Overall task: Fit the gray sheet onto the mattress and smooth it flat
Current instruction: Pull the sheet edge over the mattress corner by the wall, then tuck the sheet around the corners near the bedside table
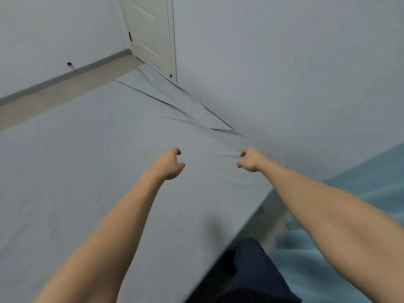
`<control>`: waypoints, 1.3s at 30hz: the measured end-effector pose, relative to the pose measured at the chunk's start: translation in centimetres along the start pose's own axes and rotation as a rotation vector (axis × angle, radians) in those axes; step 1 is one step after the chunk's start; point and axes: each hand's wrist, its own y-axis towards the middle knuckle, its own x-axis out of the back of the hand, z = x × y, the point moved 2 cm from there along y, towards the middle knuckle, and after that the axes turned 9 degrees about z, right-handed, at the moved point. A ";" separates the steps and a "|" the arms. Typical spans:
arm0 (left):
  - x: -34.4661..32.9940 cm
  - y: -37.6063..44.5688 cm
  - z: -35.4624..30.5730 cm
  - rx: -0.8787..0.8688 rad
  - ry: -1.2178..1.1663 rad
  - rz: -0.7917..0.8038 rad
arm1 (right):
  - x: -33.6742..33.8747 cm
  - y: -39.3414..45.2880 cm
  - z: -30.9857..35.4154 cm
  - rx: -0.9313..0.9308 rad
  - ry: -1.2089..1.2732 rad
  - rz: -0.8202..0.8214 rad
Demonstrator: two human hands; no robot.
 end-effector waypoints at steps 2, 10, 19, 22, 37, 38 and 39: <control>0.2 3.4 -2.3 0.017 0.035 -0.009 | 2.1 3.6 -1.6 0.020 -0.039 0.022; -3.7 17.0 -13.8 0.265 -0.101 0.021 | 12.9 19.0 -7.8 0.178 -0.190 0.176; -3.7 22.0 -23.5 0.326 -0.193 -0.072 | 20.3 24.5 -9.6 0.337 -0.226 0.292; -3.3 22.9 -24.5 0.321 -0.181 -0.080 | 22.1 24.6 -9.3 0.387 -0.228 0.295; -6.8 33.6 -31.6 0.640 -0.608 -0.195 | 30.1 38.5 -8.0 0.549 -0.422 0.405; -7.0 34.4 -32.6 0.670 -0.650 -0.205 | 30.5 39.3 -7.8 0.562 -0.472 0.433; -7.5 34.9 -33.9 0.692 -0.688 -0.208 | 30.8 40.2 -7.7 0.582 -0.530 0.470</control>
